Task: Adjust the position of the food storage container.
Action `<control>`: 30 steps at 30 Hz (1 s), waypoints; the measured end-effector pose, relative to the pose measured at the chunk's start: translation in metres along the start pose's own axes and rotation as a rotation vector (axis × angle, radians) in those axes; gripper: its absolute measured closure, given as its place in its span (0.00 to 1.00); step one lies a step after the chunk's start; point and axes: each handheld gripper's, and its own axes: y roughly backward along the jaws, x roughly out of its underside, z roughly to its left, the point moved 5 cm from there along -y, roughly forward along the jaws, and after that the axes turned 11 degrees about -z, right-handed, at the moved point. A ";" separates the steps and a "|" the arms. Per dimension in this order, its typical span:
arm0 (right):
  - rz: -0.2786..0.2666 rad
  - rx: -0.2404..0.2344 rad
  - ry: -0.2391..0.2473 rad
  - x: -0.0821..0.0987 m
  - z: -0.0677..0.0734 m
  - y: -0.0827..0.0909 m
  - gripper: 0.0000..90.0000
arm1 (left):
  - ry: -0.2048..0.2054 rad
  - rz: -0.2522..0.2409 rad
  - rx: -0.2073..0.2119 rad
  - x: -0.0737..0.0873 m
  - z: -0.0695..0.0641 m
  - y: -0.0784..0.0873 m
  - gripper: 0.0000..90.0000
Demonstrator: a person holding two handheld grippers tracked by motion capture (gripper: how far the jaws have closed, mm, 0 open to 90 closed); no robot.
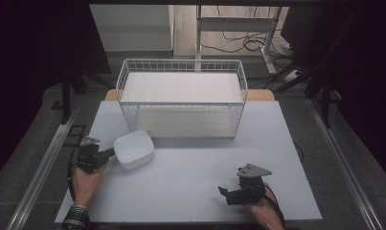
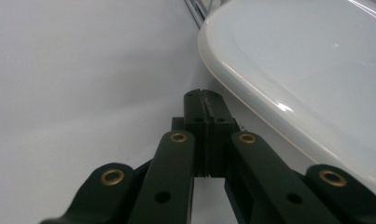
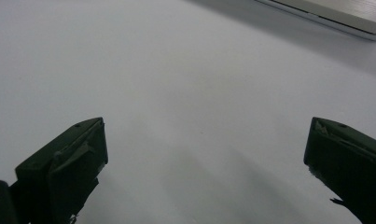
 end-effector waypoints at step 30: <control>0.050 -0.089 -0.020 -0.053 -0.008 -0.065 0.83 | -0.078 0.044 0.234 -0.021 -0.079 -0.067 1.00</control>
